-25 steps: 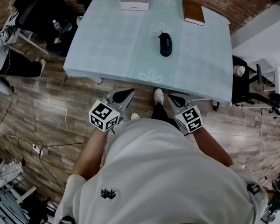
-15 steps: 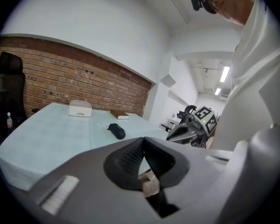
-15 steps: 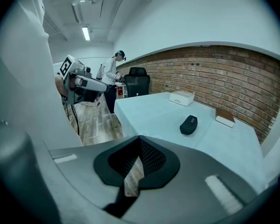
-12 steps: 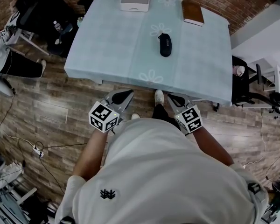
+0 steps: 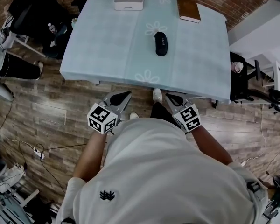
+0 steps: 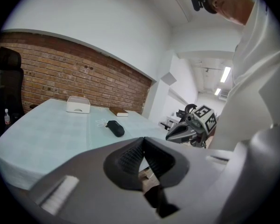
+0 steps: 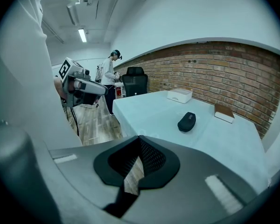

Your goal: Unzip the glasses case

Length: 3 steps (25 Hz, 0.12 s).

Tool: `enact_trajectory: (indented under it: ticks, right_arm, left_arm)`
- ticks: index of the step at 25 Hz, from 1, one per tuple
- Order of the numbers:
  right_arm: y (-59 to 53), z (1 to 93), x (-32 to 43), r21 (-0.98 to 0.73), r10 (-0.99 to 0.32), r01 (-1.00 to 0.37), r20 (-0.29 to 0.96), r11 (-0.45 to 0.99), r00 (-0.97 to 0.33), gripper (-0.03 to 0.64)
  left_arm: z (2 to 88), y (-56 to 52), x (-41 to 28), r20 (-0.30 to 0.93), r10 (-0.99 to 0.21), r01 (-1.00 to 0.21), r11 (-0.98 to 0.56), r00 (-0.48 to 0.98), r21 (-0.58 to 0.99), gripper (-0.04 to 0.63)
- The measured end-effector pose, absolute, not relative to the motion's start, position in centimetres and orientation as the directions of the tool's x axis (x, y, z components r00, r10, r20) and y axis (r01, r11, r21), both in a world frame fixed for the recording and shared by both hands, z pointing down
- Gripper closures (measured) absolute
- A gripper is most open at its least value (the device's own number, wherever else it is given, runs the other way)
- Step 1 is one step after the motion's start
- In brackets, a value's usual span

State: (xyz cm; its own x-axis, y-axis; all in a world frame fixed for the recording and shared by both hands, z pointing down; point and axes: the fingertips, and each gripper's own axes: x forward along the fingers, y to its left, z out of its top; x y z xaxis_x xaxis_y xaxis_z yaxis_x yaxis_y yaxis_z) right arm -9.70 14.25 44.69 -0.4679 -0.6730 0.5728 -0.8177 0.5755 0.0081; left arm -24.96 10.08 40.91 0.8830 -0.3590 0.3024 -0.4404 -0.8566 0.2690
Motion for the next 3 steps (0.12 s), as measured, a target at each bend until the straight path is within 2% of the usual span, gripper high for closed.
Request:
enact_trajectory:
  ticks: [3]
  right_arm:
    - [13.06, 44.37, -8.92, 0.013, -0.680, -0.818, 0.563, 0.576, -0.470, 0.615]
  left_arm:
    - [40.60, 9.28, -23.98, 0.297, -0.358, -0.436, -0.860, 0.885, 0.266, 0.540]
